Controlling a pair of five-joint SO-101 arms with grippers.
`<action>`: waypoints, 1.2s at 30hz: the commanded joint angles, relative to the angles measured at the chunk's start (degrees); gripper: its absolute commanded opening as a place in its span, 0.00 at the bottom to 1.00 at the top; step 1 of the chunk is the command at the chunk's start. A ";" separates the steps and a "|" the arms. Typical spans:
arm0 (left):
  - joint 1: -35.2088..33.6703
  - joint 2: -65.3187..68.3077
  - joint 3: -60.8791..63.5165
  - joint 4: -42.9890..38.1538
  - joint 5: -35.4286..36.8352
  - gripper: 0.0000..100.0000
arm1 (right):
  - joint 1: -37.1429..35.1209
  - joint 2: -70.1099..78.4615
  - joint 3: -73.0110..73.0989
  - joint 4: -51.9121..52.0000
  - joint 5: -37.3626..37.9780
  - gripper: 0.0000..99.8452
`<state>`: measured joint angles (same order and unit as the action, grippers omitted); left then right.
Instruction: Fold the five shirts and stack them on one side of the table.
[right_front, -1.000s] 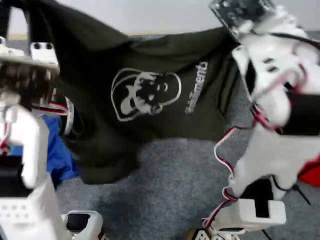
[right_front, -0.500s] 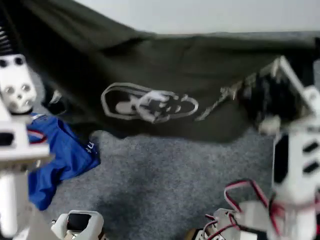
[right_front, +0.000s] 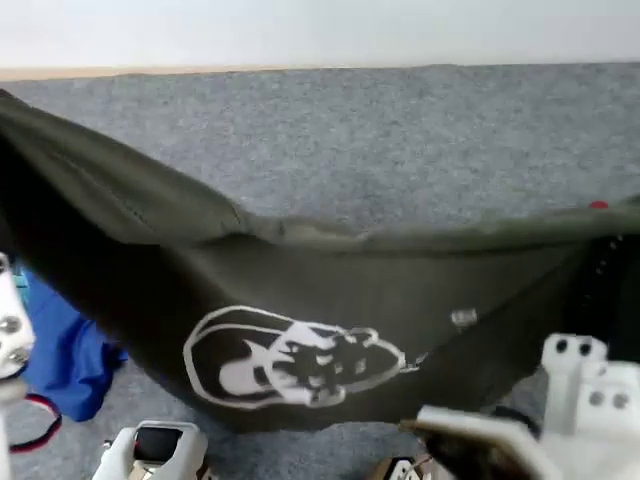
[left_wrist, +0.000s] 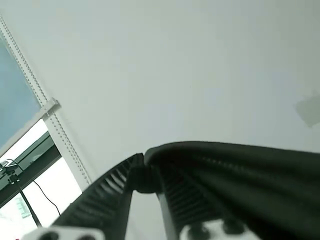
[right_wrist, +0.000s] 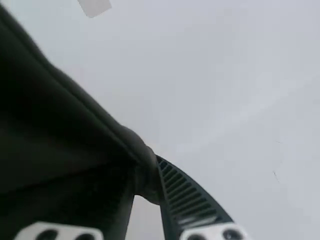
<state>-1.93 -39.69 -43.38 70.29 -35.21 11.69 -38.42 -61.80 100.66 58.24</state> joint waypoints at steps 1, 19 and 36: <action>-0.09 0.53 -0.40 5.36 -0.53 0.01 | 0.75 -0.13 5.71 2.07 1.49 0.01; 0.00 21.45 42.51 -21.89 -7.74 0.01 | -4.09 1.10 75.60 -44.97 1.32 0.01; -4.04 69.71 9.80 -48.53 -13.80 0.01 | -4.18 41.71 64.97 -92.26 1.41 0.01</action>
<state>-4.48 25.80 -21.93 23.60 -47.96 7.91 -1.76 13.36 11.43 58.95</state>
